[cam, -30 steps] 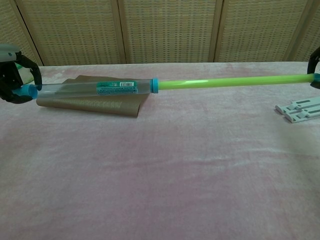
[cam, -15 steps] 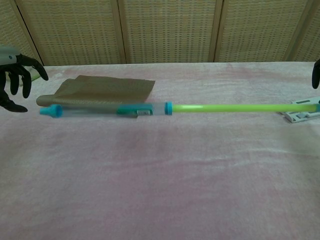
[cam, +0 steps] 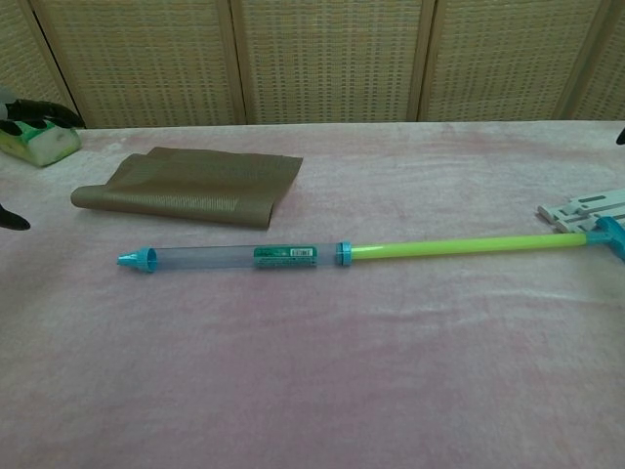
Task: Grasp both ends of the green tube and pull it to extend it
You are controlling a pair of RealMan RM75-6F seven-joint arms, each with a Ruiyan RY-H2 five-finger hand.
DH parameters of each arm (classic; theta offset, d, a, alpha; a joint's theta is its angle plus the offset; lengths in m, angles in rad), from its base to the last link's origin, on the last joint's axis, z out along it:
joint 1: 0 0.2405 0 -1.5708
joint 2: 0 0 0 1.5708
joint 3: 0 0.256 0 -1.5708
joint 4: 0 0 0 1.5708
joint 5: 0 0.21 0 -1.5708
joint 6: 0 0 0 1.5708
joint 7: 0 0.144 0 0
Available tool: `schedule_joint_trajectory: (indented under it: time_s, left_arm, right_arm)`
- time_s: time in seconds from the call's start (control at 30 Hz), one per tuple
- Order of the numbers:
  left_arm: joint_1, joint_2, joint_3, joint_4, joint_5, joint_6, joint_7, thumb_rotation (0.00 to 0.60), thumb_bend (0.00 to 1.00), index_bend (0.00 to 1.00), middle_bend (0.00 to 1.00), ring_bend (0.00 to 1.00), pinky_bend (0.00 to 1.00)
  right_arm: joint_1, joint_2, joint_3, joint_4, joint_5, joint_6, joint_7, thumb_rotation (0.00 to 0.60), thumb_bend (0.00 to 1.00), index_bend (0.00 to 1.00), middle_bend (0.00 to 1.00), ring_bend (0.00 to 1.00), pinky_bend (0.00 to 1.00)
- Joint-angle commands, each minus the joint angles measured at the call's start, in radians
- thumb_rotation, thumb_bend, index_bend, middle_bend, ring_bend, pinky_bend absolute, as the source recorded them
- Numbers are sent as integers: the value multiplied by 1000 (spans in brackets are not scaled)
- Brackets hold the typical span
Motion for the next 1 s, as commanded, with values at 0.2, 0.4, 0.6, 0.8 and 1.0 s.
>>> schedule_joint_trajectory:
  time_s: [0.2, 0.4, 0.6, 0.8, 1.0]
  left_arm:
    - [194, 63, 37, -1, 397, 242, -211, 600, 39, 0, 0, 0, 0]
    - [365, -5, 118, 137, 690, 506, -259, 600, 39, 0, 0, 0, 0]
    - [479, -31, 185, 207, 743, 561, -289, 600, 41, 0, 0, 0, 0]
    - [551, -41, 209, 249, 762, 584, -321, 600, 40, 0, 0, 0, 0]
    - [607, -74, 209, 312, 766, 590, -380, 600, 42, 0, 0, 0, 0]
  right_arm:
    - [-182, 67, -98, -53, -444, 99, 265, 600, 208, 144, 0, 0, 5]
    - [-349, 67, -220, 42, -859, 271, 486, 600, 179, 110, 0, 0, 0]
    - [-459, 44, -276, 127, -1037, 386, 606, 600, 169, 91, 0, 0, 0]
    - [-519, 48, -288, 163, -1102, 436, 639, 600, 169, 91, 0, 0, 0]
    - [-545, 44, -300, 174, -1124, 405, 630, 600, 169, 86, 0, 0, 0]
